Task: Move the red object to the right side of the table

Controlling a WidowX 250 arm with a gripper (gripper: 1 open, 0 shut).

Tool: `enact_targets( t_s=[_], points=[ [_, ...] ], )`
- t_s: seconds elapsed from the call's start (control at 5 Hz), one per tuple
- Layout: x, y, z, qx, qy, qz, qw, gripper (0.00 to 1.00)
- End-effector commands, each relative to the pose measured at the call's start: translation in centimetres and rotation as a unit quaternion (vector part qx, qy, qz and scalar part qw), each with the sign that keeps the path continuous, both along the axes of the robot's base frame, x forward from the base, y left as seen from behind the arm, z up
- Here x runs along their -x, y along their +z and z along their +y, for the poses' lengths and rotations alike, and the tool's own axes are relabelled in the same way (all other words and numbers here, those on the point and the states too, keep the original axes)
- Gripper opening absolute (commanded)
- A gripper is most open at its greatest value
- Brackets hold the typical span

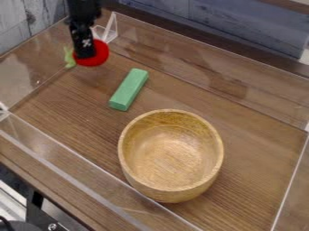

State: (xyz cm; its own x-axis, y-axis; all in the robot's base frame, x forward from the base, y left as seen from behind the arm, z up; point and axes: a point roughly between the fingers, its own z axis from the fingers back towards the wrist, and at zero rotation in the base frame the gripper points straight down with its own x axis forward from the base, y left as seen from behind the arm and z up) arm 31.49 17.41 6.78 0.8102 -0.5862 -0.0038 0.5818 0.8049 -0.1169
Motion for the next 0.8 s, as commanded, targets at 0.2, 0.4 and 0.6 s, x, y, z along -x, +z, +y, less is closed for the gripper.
enact_targets(
  t_s=[0.2,0.4,0.6],
  points=[
    [-5.1,4.3,-6.2,-0.024,-0.052,-0.061,0.9965,0.0],
    [-6.0,4.2,-9.0,-0.022,-0.072,-0.064,0.9951,0.0],
    [-6.1,3.8,-11.5,-0.016,-0.096,-0.069,0.9929,0.0]
  ],
)
